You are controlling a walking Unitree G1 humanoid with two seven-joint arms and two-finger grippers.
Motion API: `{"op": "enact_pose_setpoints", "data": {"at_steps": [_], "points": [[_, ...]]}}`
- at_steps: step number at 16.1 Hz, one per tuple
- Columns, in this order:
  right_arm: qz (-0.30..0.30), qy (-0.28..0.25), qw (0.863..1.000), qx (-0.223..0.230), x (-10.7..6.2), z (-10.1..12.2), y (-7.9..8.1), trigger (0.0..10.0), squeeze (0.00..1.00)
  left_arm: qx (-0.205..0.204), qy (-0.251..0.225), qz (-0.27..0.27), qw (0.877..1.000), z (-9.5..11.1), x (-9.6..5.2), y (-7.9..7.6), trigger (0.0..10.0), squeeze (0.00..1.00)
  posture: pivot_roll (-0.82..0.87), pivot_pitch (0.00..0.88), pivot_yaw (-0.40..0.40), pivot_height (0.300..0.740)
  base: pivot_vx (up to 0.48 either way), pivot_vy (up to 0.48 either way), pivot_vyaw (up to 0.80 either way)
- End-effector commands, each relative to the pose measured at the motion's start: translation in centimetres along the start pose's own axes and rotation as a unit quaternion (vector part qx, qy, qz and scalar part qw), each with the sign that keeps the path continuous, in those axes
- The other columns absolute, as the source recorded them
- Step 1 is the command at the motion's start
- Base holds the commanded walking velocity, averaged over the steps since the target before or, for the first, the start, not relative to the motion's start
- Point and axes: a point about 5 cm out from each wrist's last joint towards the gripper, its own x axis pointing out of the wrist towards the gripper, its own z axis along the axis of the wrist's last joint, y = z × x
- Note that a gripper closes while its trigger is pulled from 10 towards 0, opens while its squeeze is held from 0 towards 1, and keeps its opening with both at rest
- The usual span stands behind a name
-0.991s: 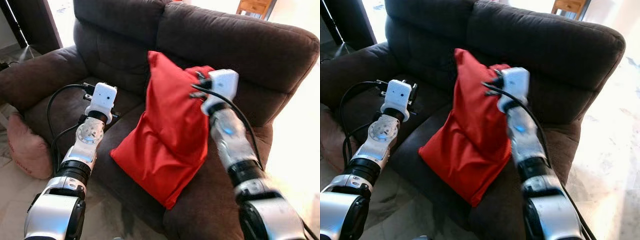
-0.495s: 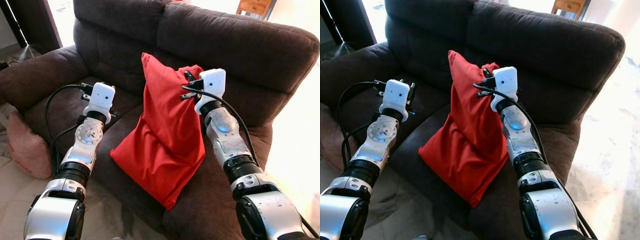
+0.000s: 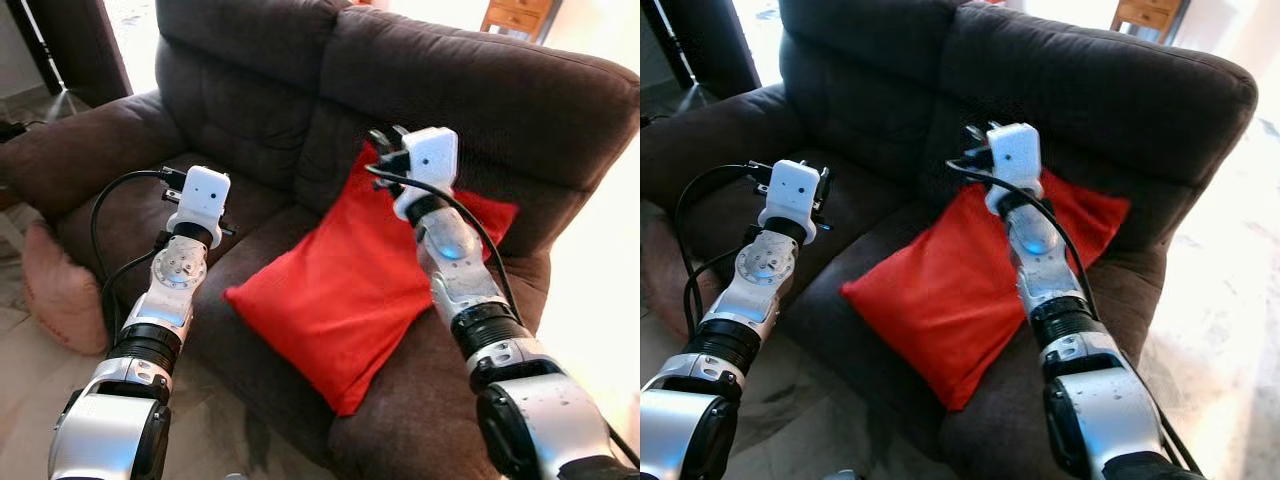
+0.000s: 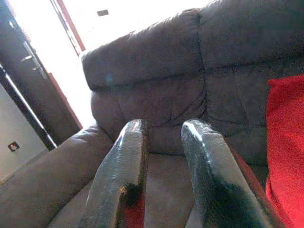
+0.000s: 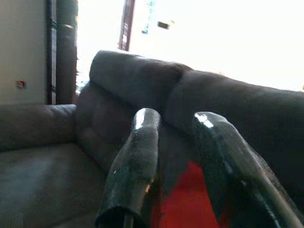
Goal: Move the pillow to the sofa from floor
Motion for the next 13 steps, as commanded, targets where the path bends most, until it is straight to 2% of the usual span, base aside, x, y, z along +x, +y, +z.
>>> {"op": "enact_pose_setpoints", "data": {"at_steps": [1,3,4,5,6,7,9,10,11,12,13], "points": [[-0.028,0.022,0.999,0.0,-0.6,-1.0,-1.3,10.0,0.0,-0.008,0.004,-0.003,1.0,-0.2,-0.3,-0.5,10.0,0.0,0.07,0.006,-0.069,0.74,0.0,0.0,0.0],[-0.052,0.06,0.997,-0.007,-2.5,-3.3,-2.6,10.0,0.0,-0.023,0.03,-0.019,0.999,-1.7,-1.4,-1.5,10.0,0.0,0.06,0.01,-0.066,0.74,0.0,0.0,0.0],[-0.071,0.094,0.993,0.004,-4.2,-5.4,-3.3,10.0,0.0,-0.037,0.066,-0.029,0.997,-3.7,-2.8,-2.3,10.0,0.0,0.06,0.013,-0.063,0.74,0.0,0.0,0.0],[-0.1,0.143,0.984,0.017,-6.3,-8.0,-4.2,10.0,0.0,-0.072,0.118,-0.027,0.99,-6.1,-4.6,-3.1,10.0,0.0,0.05,0.014,-0.063,0.74,0.0,0.0,0.0],[-0.123,0.176,0.976,0.027,-7.9,-9.6,-4.7,10.0,0.0,-0.081,0.162,-0.033,0.983,-8.0,-6.2,-3.7,10.0,0.0,0.05,0.016,-0.063,0.74,0.0,0.0,0.0],[-0.135,0.212,0.968,0.019,-9.7,-11.2,-5.1,10.0,0.0,-0.096,0.208,-0.028,0.973,-9.8,-7.9,-4.1,10.0,0.0,0.05,0.015,-0.063,0.74,0.0,0.0,0.0],[-0.155,0.283,0.947,0.007,-13.2,-14.1,-5.7,10.0,0.0,-0.081,0.277,-0.032,0.957,-12.6,-11.3,-4.7,10.0,0.0,0.05,0.012,-0.066,0.74,0.0,0.0,0.0],[-0.16,0.297,0.941,0.003,-14.0,-14.6,-5.8,10.0,0.0,-0.076,0.292,-0.034,0.953,-13.1,-12.1,-4.8,10.0,0.0,0.05,0.012,-0.066,0.74,0.0,0.0,0.0],[-0.181,0.329,0.927,-0.01,-16.2,-15.8,-6.3,10.0,0.0,-0.078,0.322,-0.036,0.943,-14.3,-14.0,-5.0,10.0,0.0,0.05,0.01,-0.068,0.74,0.0,0.0,0.0],[-0.19,0.339,0.921,-0.015,-16.9,-16.1,-6.6,10.0,0.0,-0.077,0.334,-0.04,0.938,-14.7,-14.7,-5.2,10.0,0.0,0.05,0.007,-0.067,0.74,0.0,0.0,0.0],[-0.204,0.371,0.906,-0.018,-19.0,-17.1,-6.9,10.0,0.0,-0.079,0.364,-0.056,0.926,-15.5,-16.4,-5.7,10.0,0.0,0.05,0.0,-0.064,0.74,0.0,0.0,0.0]]}}
